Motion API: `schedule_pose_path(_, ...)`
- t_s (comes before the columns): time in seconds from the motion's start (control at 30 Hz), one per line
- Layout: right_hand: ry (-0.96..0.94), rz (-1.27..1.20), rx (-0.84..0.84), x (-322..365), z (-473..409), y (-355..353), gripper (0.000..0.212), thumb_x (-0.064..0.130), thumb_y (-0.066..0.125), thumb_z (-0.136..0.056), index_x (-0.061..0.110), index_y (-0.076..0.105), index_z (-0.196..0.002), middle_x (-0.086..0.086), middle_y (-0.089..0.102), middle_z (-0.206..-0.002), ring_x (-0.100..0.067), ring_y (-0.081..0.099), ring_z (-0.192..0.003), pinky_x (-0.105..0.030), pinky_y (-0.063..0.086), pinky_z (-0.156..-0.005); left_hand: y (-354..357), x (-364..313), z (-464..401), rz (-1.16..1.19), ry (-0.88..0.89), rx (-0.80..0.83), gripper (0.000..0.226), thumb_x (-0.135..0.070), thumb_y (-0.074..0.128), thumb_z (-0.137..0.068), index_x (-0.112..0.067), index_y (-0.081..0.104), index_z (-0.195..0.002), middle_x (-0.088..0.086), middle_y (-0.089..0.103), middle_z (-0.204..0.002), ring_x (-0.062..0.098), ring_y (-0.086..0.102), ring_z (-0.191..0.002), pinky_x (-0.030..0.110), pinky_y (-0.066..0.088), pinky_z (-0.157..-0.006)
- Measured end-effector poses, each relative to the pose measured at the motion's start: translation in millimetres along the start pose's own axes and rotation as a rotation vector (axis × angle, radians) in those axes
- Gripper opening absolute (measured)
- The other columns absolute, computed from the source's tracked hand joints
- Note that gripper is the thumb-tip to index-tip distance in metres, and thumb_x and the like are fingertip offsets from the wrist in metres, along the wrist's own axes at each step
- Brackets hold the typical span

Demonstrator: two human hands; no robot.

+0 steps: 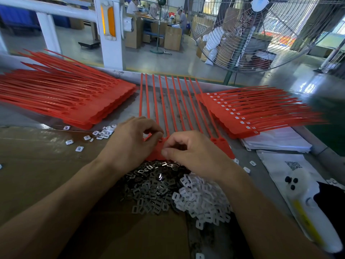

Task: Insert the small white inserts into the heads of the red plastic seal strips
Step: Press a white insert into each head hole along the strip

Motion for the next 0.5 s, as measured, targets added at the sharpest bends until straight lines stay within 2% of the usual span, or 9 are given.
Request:
schedule_pose_path(0.1, 0.074, -0.081, -0.084, -5.9, -2.6, -3.4, 0.008, 0.037, 0.068, -0.096, 0.035, 0.073, -0.09, 0.018, 0.072, -0.078, 0.004, 0.062, -0.065, -0.015, 0.044, -0.063, -0.5, -3.0, 0.1, 0.051, 0.046, -0.019, 0.008, -0.019, 0.075, -0.086, -0.027, 0.075, -0.089, -0.019, 0.066, -0.084, -0.005, 0.057, -0.09, 0.003, 0.036, -0.076)
schedule_pose_path(0.27, 0.176, -0.263, -0.141, -9.1, -4.4, -7.7, 0.013, 0.029, 0.065, -0.1, 0.028, 0.076, -0.093, 0.009, 0.076, -0.084, 0.004, 0.061, -0.06, -0.007, 0.042, -0.05, -0.1, -6.2, 1.2, 0.071, 0.145, -0.022, 0.014, -0.017, 0.077, -0.085, -0.026, 0.073, -0.095, -0.021, 0.065, -0.087, -0.004, 0.057, -0.091, 0.009, 0.041, -0.08)
schedule_pose_path(0.4, 0.194, -0.306, -0.139, -7.1, -4.8, -7.6, 0.016, 0.026, 0.063, -0.102, 0.026, 0.076, -0.093, 0.008, 0.074, -0.079, 0.001, 0.058, -0.057, -0.009, 0.041, -0.049, 1.1, -7.3, 1.4, 0.048, 0.211, 0.029, 0.012, -0.029, 0.074, -0.086, -0.031, 0.07, -0.096, -0.019, 0.065, -0.091, 0.002, 0.056, -0.091, 0.021, 0.043, -0.083)
schedule_pose_path(0.5, 0.209, -0.361, -0.12, -6.9, -5.6, -8.1, 0.016, 0.024, 0.063, -0.102, 0.022, 0.076, -0.093, 0.005, 0.074, -0.079, -0.002, 0.055, -0.055, -0.015, 0.041, -0.048, 1.2, -7.3, 1.3, 0.029, 0.225, 0.042, 0.012, -0.032, 0.074, -0.084, -0.034, 0.069, -0.095, -0.021, 0.064, -0.092, 0.001, 0.055, -0.092, 0.017, 0.038, -0.085)
Point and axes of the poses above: each hand's wrist, its own z-axis away from the middle knuckle, its own y-axis out of the palm, x = y × z, the point moved 2 cm from there along -z, towards the middle knuckle
